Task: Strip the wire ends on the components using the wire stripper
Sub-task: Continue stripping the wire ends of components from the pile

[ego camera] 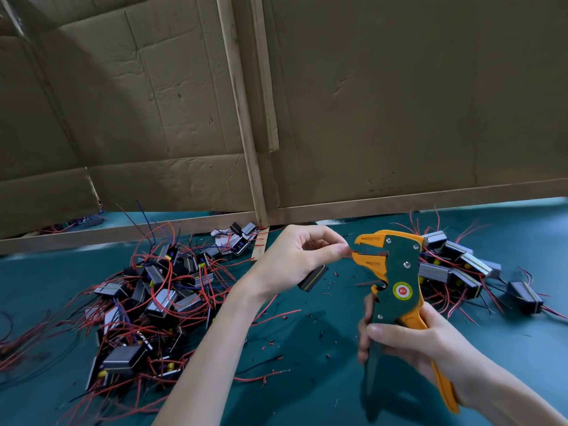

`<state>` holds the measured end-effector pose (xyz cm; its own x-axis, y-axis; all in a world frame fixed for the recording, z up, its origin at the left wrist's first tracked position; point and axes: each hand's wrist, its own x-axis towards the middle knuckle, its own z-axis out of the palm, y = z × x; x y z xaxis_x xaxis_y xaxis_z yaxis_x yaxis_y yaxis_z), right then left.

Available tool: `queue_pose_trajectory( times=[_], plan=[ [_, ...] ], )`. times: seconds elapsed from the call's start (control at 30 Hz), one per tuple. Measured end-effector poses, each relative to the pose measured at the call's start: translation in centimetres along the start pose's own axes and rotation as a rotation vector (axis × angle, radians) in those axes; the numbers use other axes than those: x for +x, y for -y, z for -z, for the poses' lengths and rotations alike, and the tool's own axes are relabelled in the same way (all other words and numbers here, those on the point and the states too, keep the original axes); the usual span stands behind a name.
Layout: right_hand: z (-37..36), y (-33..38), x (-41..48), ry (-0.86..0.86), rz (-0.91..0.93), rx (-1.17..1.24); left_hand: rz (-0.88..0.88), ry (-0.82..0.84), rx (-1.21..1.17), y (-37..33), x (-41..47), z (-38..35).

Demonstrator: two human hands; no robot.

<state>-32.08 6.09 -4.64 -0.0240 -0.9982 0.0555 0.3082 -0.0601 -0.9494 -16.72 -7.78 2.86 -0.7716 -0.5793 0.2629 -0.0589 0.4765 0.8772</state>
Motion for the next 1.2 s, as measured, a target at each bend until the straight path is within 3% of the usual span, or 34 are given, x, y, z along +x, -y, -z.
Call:
queue_pose_trajectory(
  times=[0.33,0.53,0.63,0.77,0.9,0.97,1.1,1.2],
  plan=[
    [-0.1,-0.1,0.0,-0.016,0.013,-0.219,0.024,0.081,0.046,0.1,-0.3,1.0],
    [-1.2,-1.2,0.1,-0.199,0.080,-0.225,0.050,0.094,0.056,0.5,-0.1,1.3],
    [-1.2,-1.5,0.3,-0.160,0.018,-0.153,0.081,0.070,0.083,1.4,0.1,1.1],
    [-0.5,-1.4,1.0,-0.085,-0.123,0.082,0.080,-0.113,0.206,2.1,0.5,1.2],
    [0.9,-1.6,1.9,-0.190,-0.239,0.271,-0.072,-0.431,0.348,2.0,1.9,0.5],
    [1.5,-1.7,2.1,-0.255,-0.299,0.334,-0.168,-0.512,0.311,1.4,3.2,-0.9],
    [1.8,-1.7,2.4,-0.289,-0.348,0.437,-0.298,-0.402,0.196,-0.2,6.4,-6.0],
    [1.8,-1.6,2.4,-0.285,-0.349,0.474,-0.192,-0.110,0.188,-0.9,7.8,-9.3]
  ],
)
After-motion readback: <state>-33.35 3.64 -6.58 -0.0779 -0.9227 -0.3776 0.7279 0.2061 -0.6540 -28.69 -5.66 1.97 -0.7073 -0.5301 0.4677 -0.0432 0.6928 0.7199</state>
